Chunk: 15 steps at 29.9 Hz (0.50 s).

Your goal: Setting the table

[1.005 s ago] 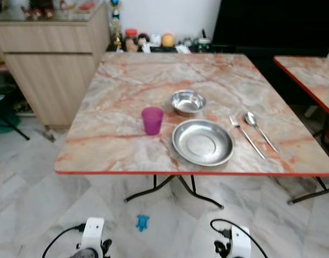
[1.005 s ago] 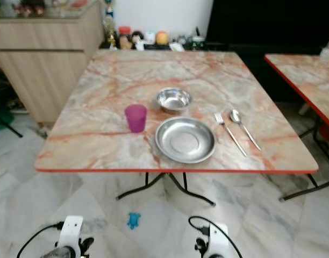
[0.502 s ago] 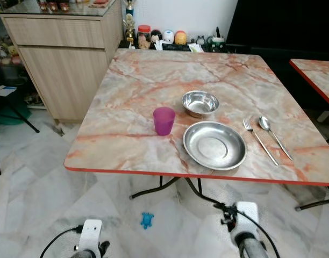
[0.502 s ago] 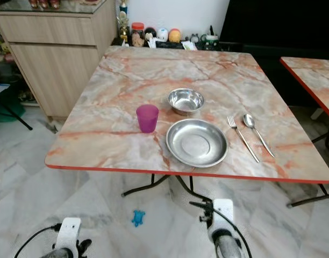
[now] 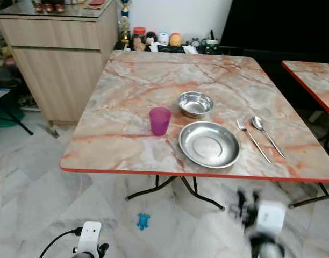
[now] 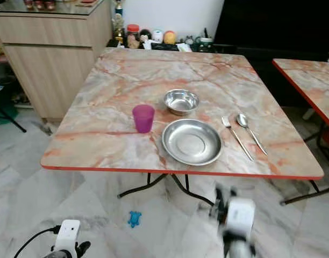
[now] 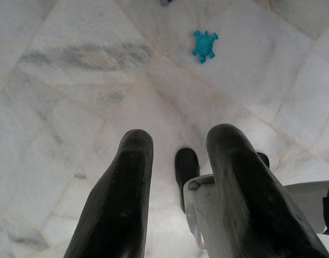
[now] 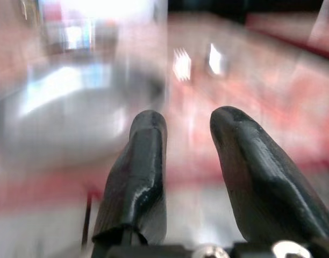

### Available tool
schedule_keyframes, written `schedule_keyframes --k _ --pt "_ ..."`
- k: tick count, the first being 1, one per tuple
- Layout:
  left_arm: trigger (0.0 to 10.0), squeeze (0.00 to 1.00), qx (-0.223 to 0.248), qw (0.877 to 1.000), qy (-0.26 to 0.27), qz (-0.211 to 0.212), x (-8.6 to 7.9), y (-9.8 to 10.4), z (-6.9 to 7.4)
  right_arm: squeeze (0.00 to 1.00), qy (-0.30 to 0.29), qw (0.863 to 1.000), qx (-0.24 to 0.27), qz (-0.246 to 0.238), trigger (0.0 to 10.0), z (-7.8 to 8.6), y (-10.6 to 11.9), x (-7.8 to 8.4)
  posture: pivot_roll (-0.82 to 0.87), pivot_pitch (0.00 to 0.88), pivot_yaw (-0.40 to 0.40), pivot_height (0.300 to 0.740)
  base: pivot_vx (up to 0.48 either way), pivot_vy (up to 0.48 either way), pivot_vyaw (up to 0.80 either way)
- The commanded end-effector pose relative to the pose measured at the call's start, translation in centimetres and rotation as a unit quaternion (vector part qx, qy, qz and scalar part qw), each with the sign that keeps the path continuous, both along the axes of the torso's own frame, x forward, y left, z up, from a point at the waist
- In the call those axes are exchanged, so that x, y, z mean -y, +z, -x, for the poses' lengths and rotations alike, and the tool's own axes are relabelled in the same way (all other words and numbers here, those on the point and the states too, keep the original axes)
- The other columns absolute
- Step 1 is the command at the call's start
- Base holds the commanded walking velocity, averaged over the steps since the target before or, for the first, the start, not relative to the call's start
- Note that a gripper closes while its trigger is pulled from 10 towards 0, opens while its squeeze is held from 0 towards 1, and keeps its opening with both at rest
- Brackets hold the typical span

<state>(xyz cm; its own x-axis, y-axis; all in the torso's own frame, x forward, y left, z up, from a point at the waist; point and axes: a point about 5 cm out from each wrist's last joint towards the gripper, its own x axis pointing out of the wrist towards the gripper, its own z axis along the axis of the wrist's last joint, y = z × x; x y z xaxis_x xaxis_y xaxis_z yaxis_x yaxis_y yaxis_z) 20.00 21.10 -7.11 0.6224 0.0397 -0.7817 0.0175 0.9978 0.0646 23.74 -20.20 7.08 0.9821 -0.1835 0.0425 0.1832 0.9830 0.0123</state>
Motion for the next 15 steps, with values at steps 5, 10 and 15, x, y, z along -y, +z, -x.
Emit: schedule_keyframes --k 5,10,15 --pt "10.0 0.0 0.001 1.0 0.003 0.0 0.2 0.0 -0.1 0.0 -0.006 0.999 0.014 -0.038 10.0 -3.6 1.9 0.1 0.09 0.0 -0.086 0.74 0.0 0.0 0.0" --pt "10.0 0.0 0.002 1.0 0.006 -0.003 0.0 0.0 -0.1 0.0 0.012 0.998 0.018 -0.065 10.0 -4.7 2.9 -1.4 0.1 0.0 -0.086 0.74 0.162 0.0 0.0" --pt "10.0 0.0 -0.002 1.0 0.006 -0.006 -0.2 -0.1 0.3 0.0 0.023 0.996 0.014 -0.087 10.0 -4.5 2.7 -2.5 0.1 0.0 -0.085 0.74 0.28 0.0 0.0"
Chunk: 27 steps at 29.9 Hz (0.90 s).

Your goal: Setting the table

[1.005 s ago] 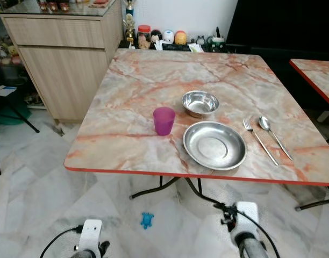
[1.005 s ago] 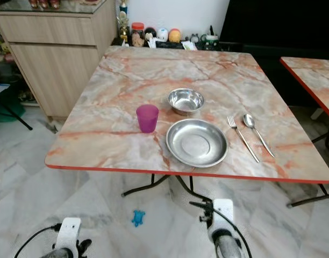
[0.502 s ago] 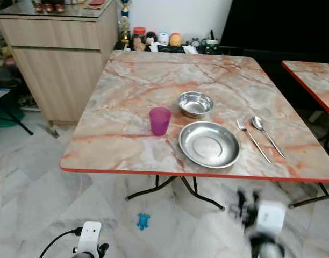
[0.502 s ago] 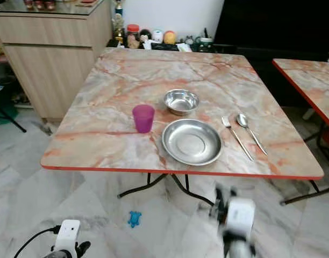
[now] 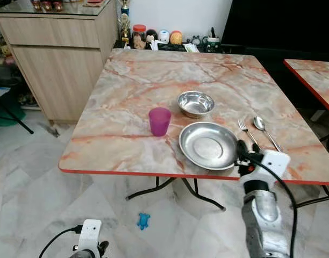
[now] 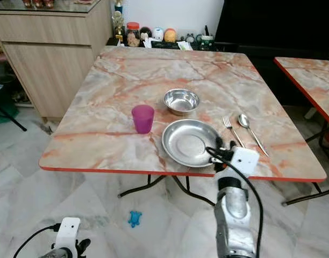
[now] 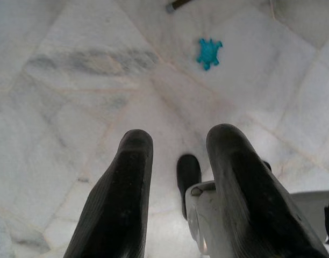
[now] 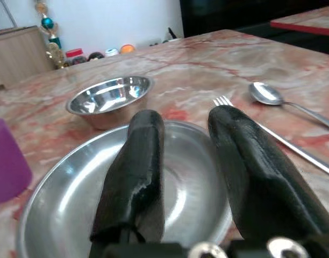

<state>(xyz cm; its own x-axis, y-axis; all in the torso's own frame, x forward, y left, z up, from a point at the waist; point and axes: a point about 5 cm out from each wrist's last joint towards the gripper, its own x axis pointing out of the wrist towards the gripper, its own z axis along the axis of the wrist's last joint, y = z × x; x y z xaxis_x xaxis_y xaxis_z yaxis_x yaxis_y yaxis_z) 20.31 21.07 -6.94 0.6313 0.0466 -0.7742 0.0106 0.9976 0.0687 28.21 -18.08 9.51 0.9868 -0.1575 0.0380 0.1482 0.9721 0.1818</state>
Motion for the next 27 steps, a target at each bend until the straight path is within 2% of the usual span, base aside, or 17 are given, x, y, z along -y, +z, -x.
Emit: schedule_keyframes --k 1,9,22,23,27 --pt "10.0 0.0 -0.008 1.0 0.006 -0.004 -0.22 -0.3 0.61 0.0 0.007 1.0 0.001 -0.005 10.0 0.14 0.15 -0.5 0.1 0.0 -0.085 0.74 0.281 0.0 0.0" --pt "10.0 0.0 -0.005 1.0 0.016 0.001 -0.13 -0.29 0.56 0.0 0.008 1.0 -0.005 -0.008 10.0 0.22 0.13 -0.51 0.09 0.0 -0.086 0.74 0.281 0.0 0.0" --pt "10.0 0.0 -0.007 1.0 0.015 -0.001 -0.17 -0.32 0.63 0.0 0.004 1.0 -0.005 -0.019 10.0 0.5 0.38 -0.69 0.09 0.0 -0.088 0.74 0.0 0.0 0.0" --pt "10.0 0.0 -0.007 1.0 0.015 -0.001 -0.18 -0.33 0.66 1.0 0.004 1.0 -0.007 -0.029 10.0 0.56 0.29 -0.65 0.09 0.0 -0.087 0.74 0.0 0.0 0.0" --pt "10.0 0.0 -0.008 1.0 0.015 -0.001 -0.19 -0.35 0.69 1.0 -0.002 0.996 -0.02 -0.09 10.0 0.56 -0.24 -0.42 0.09 0.0 -0.087 0.74 0.0 0.0 0.0"
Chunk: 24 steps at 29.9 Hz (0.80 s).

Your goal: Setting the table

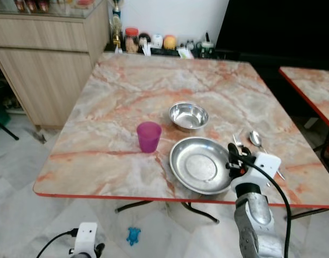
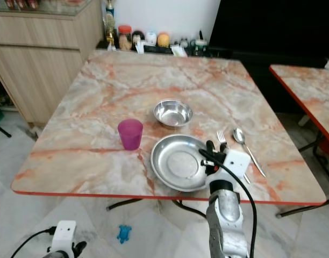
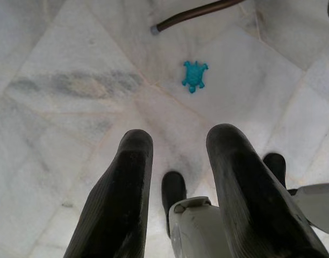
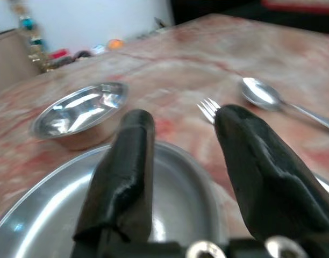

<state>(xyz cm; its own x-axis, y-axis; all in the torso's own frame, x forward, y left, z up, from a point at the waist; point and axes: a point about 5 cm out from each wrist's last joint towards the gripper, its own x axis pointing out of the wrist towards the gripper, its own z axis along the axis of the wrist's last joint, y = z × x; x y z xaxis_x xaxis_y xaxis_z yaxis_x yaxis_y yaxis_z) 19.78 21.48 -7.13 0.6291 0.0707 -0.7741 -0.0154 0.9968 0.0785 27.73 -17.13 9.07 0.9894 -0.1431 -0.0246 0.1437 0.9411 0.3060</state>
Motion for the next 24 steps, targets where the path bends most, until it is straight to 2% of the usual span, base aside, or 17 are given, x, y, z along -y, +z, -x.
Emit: schedule_keyframes --k 1,3,7,8,9,10,12,14,24 --pt "10.0 0.0 -0.007 1.0 0.002 0.004 0.2 -0.2 0.1 1.0 -0.012 0.999 -0.003 -0.041 10.0 0.0 0.2 0.6 0.09 0.0 -0.087 0.74 0.0 0.0 0.0" --pt "10.0 0.0 -0.007 1.0 0.002 0.005 0.2 -0.1 0.1 1.0 -0.011 0.998 -0.008 -0.065 10.0 -0.3 0.2 0.6 0.08 0.0 -0.083 0.74 0.0 0.0 0.0" --pt "10.0 0.0 -0.007 1.0 0.002 0.005 0.2 -0.1 0.1 1.0 0.006 0.997 -0.009 -0.073 10.0 -1.1 0.1 0.3 0.08 0.0 -0.078 0.74 0.0 0.0 0.0" --pt "10.0 0.0 -0.007 1.0 0.002 0.006 0.3 -0.1 0.1 0.91 0.025 0.997 -0.021 -0.072 10.0 -1.9 -0.2 -0.2 0.09 0.0 -0.083 0.74 0.0 0.0 0.0" --pt "10.0 0.0 -0.006 1.0 0.003 0.006 0.3 -0.1 0.1 0.34 0.033 0.996 -0.032 -0.074 10.0 -2.2 -0.4 -0.5 0.09 0.0 -0.083 0.74 0.0 0.0 0.0" --pt "10.0 0.0 -0.006 1.0 0.004 0.007 0.4 -0.1 0.1 0.0 0.041 0.996 -0.041 -0.073 10.0 -2.5 -0.6 -0.7 0.09 0.0 -0.084 0.74 0.0 0.0 0.0" --pt "10.0 0.0 -0.006 1.0 0.005 0.006 0.4 -0.2 0.1 0.0 0.058 0.993 -0.06 -0.086 10.0 -3.2 -0.9 -1.3 0.09 0.0 -0.082 0.74 0.0 0.0 0.0" --pt "10.0 0.0 -0.008 1.0 0.005 0.005 0.3 -0.2 0.2 0.0 0.057 0.992 -0.058 -0.094 10.0 -3.7 -0.6 -1.5 0.1 0.0 -0.083 0.74 0.0 0.0 0.0" --pt "10.0 0.0 -0.013 1.0 0.007 0.0 0.0 -0.3 0.5 0.0 0.012 0.993 -0.053 -0.104 10.0 -4.1 -0.2 -0.4 0.1 0.0 -0.083 0.74 0.0 0.0 0.0"
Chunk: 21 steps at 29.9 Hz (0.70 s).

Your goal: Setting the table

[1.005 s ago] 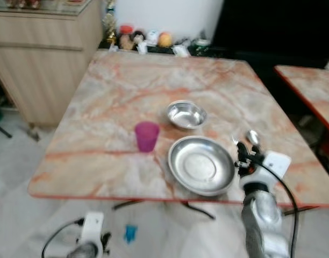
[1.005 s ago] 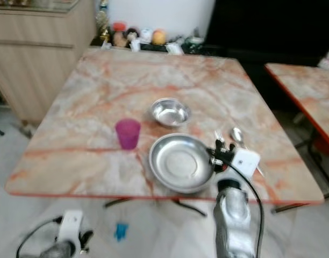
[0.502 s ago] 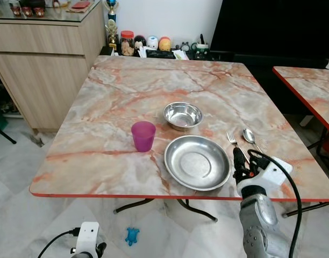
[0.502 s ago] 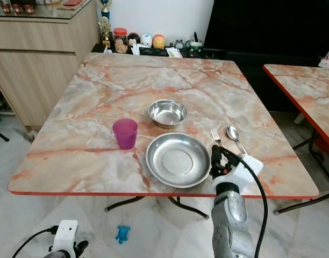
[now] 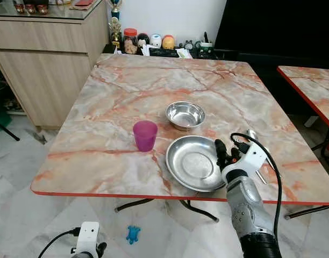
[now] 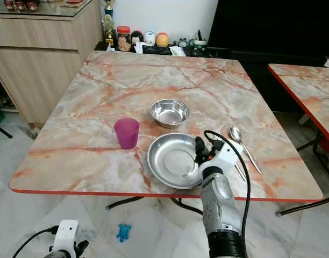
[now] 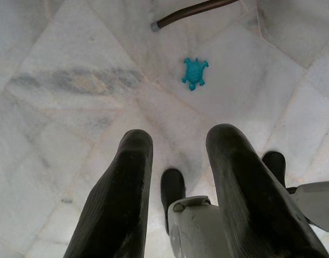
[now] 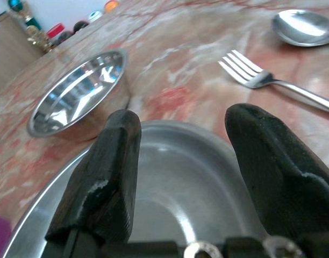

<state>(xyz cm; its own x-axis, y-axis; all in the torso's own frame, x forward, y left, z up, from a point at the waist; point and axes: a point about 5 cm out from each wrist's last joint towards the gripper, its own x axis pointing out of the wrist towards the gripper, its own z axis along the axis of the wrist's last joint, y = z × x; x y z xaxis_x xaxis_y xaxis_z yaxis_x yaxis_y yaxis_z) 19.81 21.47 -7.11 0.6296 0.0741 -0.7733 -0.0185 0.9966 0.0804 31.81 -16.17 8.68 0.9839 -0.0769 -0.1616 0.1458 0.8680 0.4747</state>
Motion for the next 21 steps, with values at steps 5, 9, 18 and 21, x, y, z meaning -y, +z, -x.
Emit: schedule_keyframes --k 5,9,18,21 --pt "10.0 0.0 -0.016 1.0 0.004 -0.002 -0.1 -0.4 0.6 0.0 -0.016 1.0 -0.011 -0.003 10.0 0.5 -0.2 1.0 0.09 0.003 -0.082 0.74 0.0 0.0 0.0" --pt "10.0 0.0 -0.018 1.0 0.001 -0.002 0.0 -0.4 0.7 0.0 -0.023 0.998 -0.058 0.03 10.0 1.1 -1.3 1.7 0.09 0.005 -0.081 0.74 0.0 0.0 0.0" --pt "10.0 0.0 -0.02 1.0 -0.004 -0.005 0.0 -0.4 0.7 0.0 -0.01 0.995 -0.091 0.03 10.0 1.5 -2.4 1.8 0.09 0.004 -0.08 0.74 0.0 0.0 0.0" --pt "10.0 0.0 -0.02 1.0 -0.004 -0.006 0.0 -0.4 0.7 0.0 -0.008 0.995 -0.091 0.029 10.0 1.4 -2.4 1.6 0.09 0.005 -0.08 0.74 0.0 0.0 0.0"
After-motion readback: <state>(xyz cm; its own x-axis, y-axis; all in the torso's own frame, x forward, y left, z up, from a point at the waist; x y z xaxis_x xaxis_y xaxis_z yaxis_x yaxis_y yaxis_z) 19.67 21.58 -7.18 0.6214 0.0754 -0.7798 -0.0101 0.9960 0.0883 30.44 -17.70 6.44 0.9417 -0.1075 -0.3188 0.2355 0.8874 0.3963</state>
